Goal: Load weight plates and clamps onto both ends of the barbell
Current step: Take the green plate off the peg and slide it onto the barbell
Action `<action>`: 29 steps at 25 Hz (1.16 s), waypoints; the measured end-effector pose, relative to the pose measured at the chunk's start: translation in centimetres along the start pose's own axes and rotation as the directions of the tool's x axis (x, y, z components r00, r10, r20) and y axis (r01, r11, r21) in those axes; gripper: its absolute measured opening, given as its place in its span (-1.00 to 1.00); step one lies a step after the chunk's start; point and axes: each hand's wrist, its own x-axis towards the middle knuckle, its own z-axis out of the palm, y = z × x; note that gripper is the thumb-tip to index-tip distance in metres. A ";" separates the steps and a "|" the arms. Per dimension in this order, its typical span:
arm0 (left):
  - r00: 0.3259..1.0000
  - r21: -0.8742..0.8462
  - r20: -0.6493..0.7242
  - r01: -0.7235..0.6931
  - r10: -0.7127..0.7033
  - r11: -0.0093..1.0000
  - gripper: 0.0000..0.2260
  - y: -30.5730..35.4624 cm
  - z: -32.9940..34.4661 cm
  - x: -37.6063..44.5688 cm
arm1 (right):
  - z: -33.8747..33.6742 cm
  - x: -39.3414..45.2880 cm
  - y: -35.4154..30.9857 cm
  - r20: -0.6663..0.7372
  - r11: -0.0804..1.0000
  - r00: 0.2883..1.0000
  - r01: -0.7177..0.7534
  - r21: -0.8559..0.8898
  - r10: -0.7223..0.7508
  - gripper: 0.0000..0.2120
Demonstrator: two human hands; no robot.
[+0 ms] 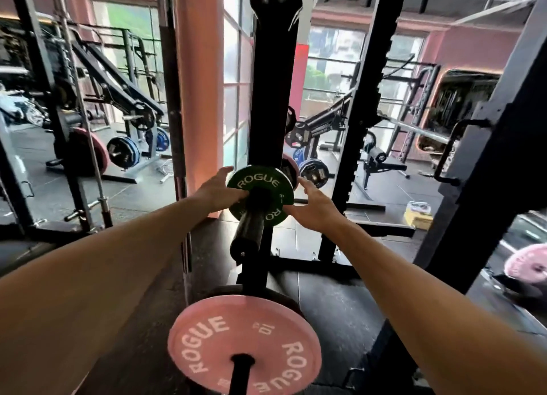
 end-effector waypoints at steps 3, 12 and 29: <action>0.999 -0.034 0.038 0.008 -0.007 0.999 -0.37 -0.1 0.3 1.0 | 1.4 1.6 -0.5 0.039 0.991 0.999 -0.038 0.130 0.034 -0.19; 0.999 -0.043 0.036 -0.012 0.014 0.999 -0.59 -0.6 -1.3 -2.1 | 2.7 -0.6 -1.6 -0.127 0.987 0.989 -0.060 0.147 0.079 -0.50; 0.995 0.051 0.020 -0.096 0.095 0.994 -0.71 2.6 -3.1 -21.0 | 0.4 -16.1 -1.7 -0.054 0.970 0.975 0.220 0.101 -0.216 -0.82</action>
